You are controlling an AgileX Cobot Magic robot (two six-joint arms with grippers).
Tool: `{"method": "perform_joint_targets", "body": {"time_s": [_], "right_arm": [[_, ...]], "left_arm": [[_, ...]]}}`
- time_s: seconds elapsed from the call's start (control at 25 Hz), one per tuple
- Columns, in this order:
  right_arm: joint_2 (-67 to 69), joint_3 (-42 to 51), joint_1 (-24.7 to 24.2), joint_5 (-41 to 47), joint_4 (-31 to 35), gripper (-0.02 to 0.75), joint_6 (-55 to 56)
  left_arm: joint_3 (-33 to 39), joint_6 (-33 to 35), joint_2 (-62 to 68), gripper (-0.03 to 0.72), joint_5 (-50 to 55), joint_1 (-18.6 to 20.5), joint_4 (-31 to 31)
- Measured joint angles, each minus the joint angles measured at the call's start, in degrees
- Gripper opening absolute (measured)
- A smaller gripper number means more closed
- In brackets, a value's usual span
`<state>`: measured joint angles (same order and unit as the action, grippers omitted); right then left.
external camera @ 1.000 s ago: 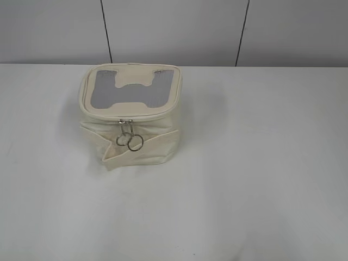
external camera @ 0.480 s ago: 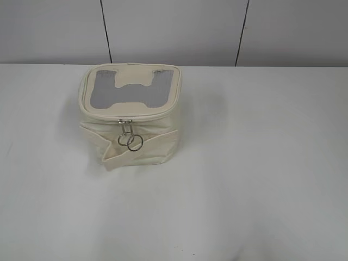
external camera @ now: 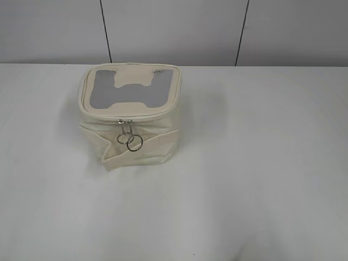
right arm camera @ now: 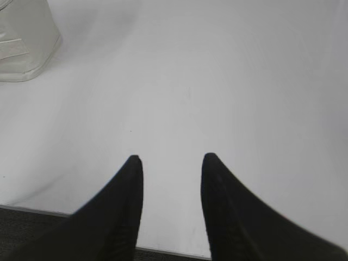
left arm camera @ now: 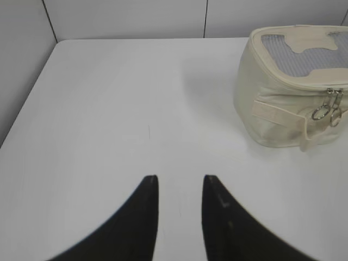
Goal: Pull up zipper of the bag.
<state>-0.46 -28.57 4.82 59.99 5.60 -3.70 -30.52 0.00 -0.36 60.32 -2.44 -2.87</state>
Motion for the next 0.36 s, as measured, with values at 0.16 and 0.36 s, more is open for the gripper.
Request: {"method": "perform_joint_targets", "body": {"time_s": [0.16, 0.36], "right_arm": [[0.0, 0.0, 0.0, 0.0, 0.0, 0.295, 0.0], [0.0, 0.0, 0.0, 0.0, 0.0, 0.295, 0.0]], "left_arm": [[0.0, 0.0, 0.0, 0.216, 0.0, 0.0, 0.0], [0.0, 0.0, 0.0, 0.216, 0.0, 0.0, 0.0]]}}
